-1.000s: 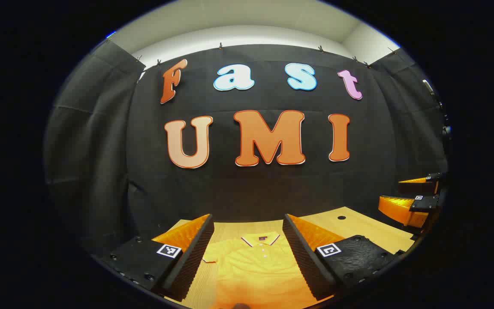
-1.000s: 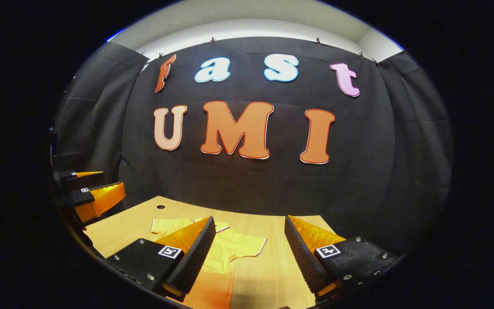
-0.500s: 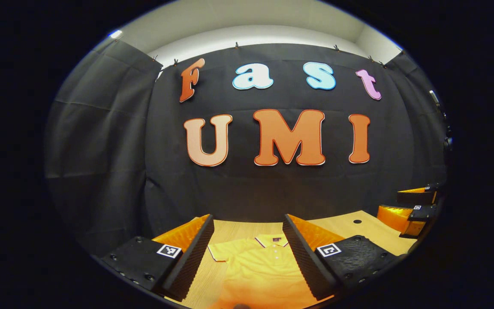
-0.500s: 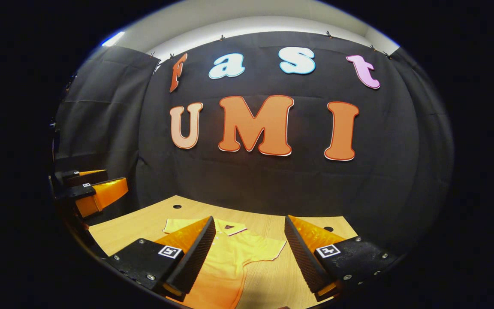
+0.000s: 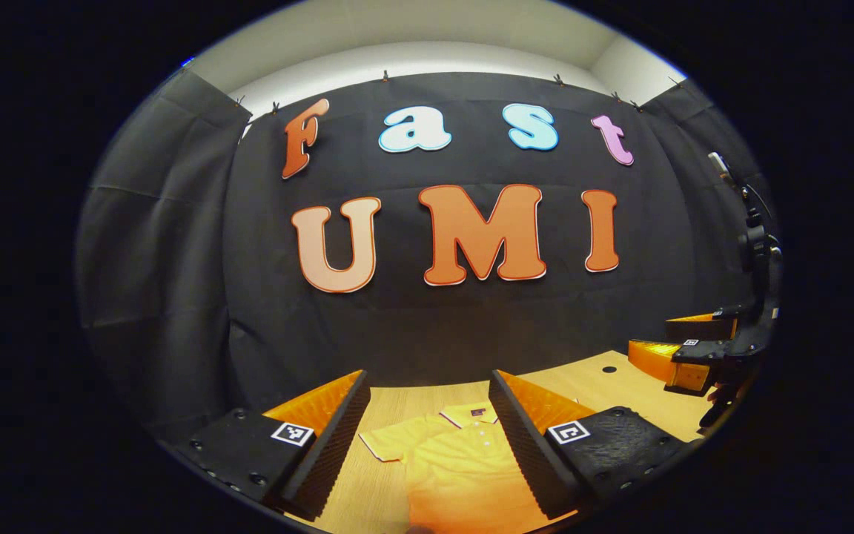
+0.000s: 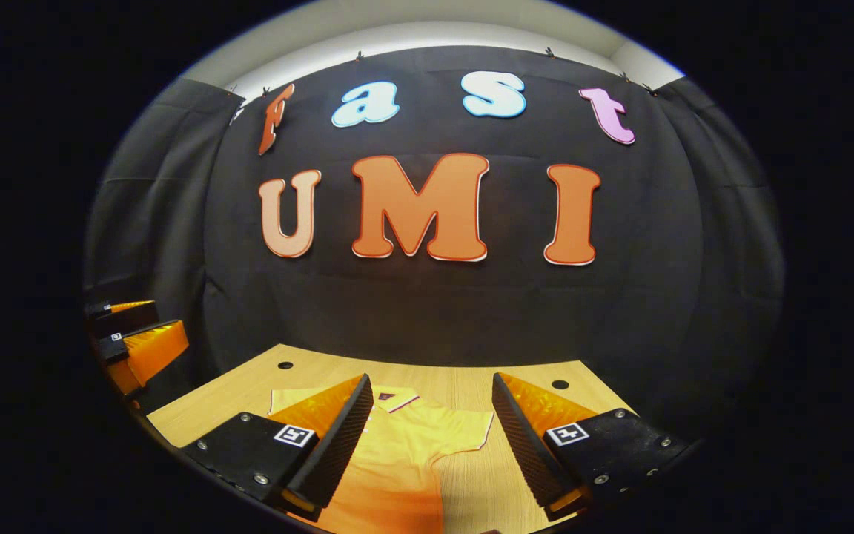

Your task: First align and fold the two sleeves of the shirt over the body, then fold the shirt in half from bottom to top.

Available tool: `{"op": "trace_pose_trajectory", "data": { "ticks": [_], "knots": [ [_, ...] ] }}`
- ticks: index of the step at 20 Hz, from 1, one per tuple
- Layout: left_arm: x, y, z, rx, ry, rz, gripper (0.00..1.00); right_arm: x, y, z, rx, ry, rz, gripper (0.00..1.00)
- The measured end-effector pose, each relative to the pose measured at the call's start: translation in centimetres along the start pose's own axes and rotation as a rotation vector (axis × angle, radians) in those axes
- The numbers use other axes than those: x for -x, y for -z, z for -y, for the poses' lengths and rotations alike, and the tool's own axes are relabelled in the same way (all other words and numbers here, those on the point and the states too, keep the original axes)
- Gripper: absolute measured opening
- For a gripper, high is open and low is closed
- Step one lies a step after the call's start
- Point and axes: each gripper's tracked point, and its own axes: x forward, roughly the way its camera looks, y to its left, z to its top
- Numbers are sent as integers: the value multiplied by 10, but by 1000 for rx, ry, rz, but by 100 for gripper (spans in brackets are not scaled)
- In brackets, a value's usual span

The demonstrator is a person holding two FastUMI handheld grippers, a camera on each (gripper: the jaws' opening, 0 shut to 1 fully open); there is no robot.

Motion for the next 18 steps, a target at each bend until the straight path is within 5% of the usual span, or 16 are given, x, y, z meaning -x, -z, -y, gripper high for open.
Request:
{"op": "trace_pose_trajectory", "data": {
  "ticks": [10, 18],
  "knots": [
    [-5, 11, -44, -23, 108, -11, 99, -29, 34, 22, -6, 207, -130, 98],
    [-17, 7, -55, -29, -39, -19, 99, -94, 69, 44, 3, 148, -259, 97]
  ]
}}
